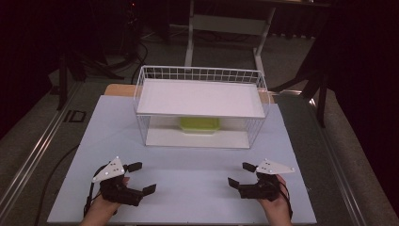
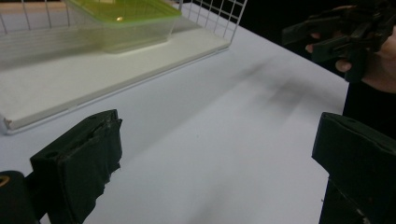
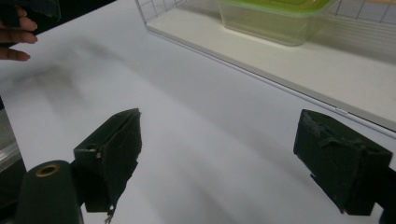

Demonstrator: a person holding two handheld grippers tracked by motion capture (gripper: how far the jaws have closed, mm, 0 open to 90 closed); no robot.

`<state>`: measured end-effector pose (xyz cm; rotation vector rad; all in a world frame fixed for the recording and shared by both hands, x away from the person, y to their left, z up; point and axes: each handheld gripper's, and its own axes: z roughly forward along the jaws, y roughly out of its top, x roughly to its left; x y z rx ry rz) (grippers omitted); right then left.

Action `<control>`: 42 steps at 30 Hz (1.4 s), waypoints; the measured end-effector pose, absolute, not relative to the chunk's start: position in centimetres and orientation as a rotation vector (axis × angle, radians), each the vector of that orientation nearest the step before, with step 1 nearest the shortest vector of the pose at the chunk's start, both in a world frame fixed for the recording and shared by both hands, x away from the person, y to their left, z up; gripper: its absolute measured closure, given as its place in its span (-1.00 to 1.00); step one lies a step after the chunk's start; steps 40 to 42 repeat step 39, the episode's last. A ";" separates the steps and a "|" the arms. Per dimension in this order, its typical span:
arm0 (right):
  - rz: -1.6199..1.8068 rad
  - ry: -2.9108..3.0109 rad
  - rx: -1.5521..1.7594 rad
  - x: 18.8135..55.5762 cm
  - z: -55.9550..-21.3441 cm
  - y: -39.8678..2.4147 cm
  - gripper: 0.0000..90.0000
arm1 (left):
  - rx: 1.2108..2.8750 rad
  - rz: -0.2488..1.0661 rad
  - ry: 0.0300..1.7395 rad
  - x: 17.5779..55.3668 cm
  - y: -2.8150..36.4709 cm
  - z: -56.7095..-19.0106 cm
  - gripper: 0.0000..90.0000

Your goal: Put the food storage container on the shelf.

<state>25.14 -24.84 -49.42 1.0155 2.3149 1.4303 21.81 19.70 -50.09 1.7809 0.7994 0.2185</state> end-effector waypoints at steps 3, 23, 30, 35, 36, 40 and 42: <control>1.450 2.307 1.006 25.2 -49.5 -25.0 -0.66 | 1.762 0.218 0.781 21.8 19.6 -50.0 -0.95; 1.506 2.293 0.965 25.5 -49.7 -25.7 -0.66 | 1.750 0.249 0.733 21.5 19.5 -50.6 -0.95; 1.524 2.280 0.994 25.9 -49.9 -26.2 -0.66 | 1.717 0.281 0.758 21.5 20.0 -50.4 -0.95; 1.526 2.267 1.000 26.0 -49.9 -26.4 -0.66 | 1.716 0.287 0.759 21.4 20.0 -50.7 -0.95; 1.526 2.267 1.000 26.0 -49.9 -26.4 -0.66 | 1.716 0.287 0.759 21.4 20.0 -50.7 -0.95; 1.528 2.262 1.000 26.0 -49.8 -26.5 -0.66 | 1.724 0.278 0.757 21.4 19.8 -50.8 -0.95; 1.528 2.262 1.000 26.0 -49.8 -26.5 -0.66 | 1.724 0.278 0.757 21.4 19.8 -50.8 -0.95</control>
